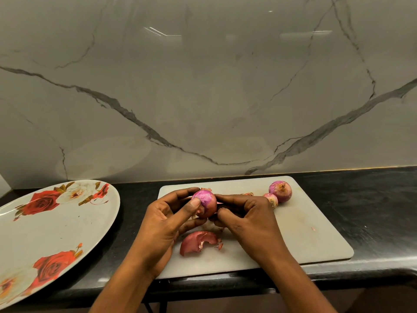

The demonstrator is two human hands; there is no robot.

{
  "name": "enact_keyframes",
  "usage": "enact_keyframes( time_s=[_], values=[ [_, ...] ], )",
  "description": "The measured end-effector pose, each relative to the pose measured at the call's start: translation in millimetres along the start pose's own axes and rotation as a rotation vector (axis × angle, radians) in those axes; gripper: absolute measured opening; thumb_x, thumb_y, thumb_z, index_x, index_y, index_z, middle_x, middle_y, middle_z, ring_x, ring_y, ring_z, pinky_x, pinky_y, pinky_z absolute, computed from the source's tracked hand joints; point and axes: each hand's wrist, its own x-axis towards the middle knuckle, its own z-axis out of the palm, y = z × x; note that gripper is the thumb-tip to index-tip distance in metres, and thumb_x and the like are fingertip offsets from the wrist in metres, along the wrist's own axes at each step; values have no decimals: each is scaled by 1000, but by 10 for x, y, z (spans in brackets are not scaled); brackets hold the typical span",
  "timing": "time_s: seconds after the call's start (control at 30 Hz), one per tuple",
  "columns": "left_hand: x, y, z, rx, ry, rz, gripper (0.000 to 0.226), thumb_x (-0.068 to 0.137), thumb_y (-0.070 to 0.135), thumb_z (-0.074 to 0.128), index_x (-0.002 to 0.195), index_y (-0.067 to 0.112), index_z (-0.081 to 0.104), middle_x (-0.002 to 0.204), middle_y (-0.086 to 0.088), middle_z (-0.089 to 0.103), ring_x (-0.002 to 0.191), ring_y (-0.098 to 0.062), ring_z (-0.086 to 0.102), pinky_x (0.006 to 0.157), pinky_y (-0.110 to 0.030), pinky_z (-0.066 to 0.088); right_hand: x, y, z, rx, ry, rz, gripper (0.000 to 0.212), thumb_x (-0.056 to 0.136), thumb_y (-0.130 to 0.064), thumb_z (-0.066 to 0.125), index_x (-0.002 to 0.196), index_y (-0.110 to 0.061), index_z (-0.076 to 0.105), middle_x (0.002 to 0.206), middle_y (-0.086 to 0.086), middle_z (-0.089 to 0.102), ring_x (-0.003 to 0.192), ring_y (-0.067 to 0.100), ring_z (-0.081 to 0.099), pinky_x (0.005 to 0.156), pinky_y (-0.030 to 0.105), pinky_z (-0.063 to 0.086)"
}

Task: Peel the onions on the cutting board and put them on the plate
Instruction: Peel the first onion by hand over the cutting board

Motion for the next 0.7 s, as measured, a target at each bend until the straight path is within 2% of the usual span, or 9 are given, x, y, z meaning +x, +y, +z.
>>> enact_keyframes(
  time_s=[0.17, 0.27, 0.47, 0.7],
  values=[
    [11, -9, -12, 0, 7, -2, 43, 85, 17, 72, 128, 13, 71, 121, -9, 77, 114, -31, 74, 90, -39, 65, 0, -11, 26, 26, 8, -14, 32, 92, -16, 76, 110, -42, 74, 99, -23, 79, 95, 1, 77, 82, 21, 62],
    [12, -11, -20, 4, 13, -3, 46, 82, 20, 75, 128, 15, 72, 122, -9, 76, 115, -29, 74, 90, -40, 64, -5, -6, 31, 57, -11, -11, 28, 88, -27, 81, 114, -37, 76, 103, -19, 80, 98, 2, 76, 83, 22, 62],
    [0, -8, -19, -11, -9, -15, 44, 81, 13, 74, 125, 13, 74, 123, -10, 77, 114, -30, 75, 88, -38, 65, 3, 13, 19, 33, -9, -2, 29, 89, -23, 82, 111, -40, 76, 103, -17, 80, 97, 4, 77, 86, 29, 64],
    [-1, -18, -21, -21, -18, -24, 44, 85, 7, 72, 129, 8, 72, 127, -11, 75, 114, -33, 74, 88, -39, 65, -4, -14, 3, 46, -19, -18, 36, 89, -13, 80, 103, -46, 75, 98, -19, 80, 95, 5, 78, 84, 25, 63]
  ],
)
